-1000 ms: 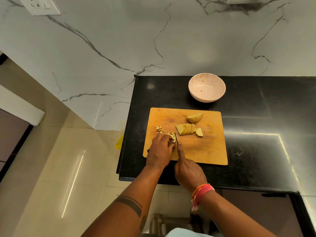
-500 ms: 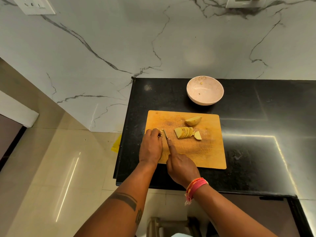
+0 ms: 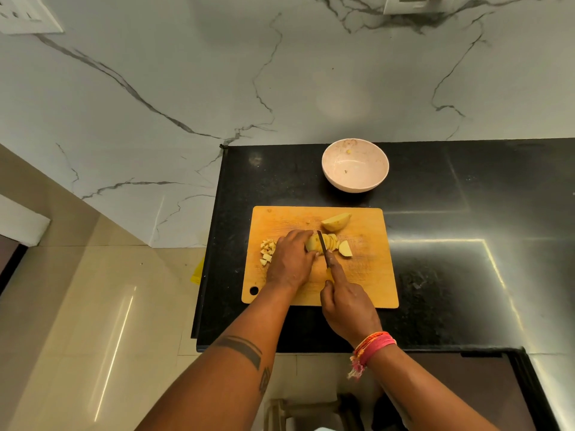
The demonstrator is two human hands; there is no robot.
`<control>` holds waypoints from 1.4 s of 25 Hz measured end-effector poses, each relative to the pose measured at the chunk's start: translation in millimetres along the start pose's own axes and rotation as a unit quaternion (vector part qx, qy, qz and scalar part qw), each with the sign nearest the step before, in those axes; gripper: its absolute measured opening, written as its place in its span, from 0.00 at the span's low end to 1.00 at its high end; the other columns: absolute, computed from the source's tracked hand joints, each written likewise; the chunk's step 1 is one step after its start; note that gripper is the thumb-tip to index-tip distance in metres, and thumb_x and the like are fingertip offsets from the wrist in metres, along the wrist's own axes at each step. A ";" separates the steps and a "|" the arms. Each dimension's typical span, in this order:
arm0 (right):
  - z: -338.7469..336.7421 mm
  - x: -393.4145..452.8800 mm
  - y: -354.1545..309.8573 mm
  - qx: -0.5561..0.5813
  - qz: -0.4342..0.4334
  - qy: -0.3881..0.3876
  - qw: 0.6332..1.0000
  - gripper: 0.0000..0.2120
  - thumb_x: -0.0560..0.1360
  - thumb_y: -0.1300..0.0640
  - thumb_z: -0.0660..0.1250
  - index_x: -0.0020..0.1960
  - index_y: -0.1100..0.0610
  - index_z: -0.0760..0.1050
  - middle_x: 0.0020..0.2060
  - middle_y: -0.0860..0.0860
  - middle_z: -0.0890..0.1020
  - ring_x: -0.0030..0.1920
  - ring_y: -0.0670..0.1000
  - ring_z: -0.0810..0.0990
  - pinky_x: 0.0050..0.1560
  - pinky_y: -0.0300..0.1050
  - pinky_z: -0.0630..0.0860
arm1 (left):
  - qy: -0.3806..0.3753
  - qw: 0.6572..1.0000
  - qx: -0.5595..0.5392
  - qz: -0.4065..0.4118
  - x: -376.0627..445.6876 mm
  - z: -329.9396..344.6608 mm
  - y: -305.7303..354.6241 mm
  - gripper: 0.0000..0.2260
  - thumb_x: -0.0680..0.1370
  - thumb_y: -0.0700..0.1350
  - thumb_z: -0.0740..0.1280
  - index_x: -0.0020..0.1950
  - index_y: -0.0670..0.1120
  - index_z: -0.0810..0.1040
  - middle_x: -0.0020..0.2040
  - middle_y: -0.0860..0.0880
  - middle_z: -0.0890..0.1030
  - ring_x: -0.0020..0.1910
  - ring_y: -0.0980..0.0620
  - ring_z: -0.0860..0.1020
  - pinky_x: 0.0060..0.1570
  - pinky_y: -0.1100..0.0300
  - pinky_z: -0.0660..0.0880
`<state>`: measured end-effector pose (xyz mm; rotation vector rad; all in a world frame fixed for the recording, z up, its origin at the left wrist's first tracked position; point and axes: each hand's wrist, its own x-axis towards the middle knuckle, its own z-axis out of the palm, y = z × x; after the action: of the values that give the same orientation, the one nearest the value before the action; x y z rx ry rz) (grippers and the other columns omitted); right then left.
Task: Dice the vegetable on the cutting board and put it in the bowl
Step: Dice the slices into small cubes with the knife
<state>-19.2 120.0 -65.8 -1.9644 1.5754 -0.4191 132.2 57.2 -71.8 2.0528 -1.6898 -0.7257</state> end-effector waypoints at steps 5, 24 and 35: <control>-2.4 -2.0 4.1 0.015 0.000 0.002 1.000 0.32 0.82 0.55 0.57 0.82 0.45 0.49 0.29 0.49 0.77 0.28 0.48 0.73 0.29 0.49 0.70 | 0.003 0.999 -0.041 0.008 -1.3 0.5 -4.3 0.20 0.80 0.45 0.68 0.71 0.53 0.73 0.69 0.54 0.70 0.66 0.53 0.73 0.68 0.52 0.74; -2.6 -12.8 3.9 0.041 0.014 -0.007 0.999 0.32 0.83 0.54 0.57 0.82 0.42 0.48 0.30 0.48 0.78 0.26 0.47 0.73 0.27 0.47 0.68 | 0.000 0.998 -0.058 0.007 -0.8 3.8 5.5 0.21 0.78 0.46 0.70 0.69 0.56 0.69 0.67 0.54 0.66 0.61 0.55 0.73 0.58 0.59 0.76; 0.0 -10.0 -3.9 0.013 -0.003 -0.076 0.997 0.31 0.83 0.53 0.55 0.82 0.41 0.47 0.31 0.47 0.77 0.29 0.49 0.75 0.30 0.50 0.72 | 0.080 0.965 -0.242 -0.065 -24.3 -2.1 -13.8 0.20 0.77 0.42 0.73 0.66 0.55 0.74 0.63 0.58 0.77 0.60 0.61 0.77 0.61 0.64 0.76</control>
<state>-18.7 130.1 -62.4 -1.9333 1.4628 -0.2834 140.8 83.8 -74.7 1.8241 -1.1546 -0.8871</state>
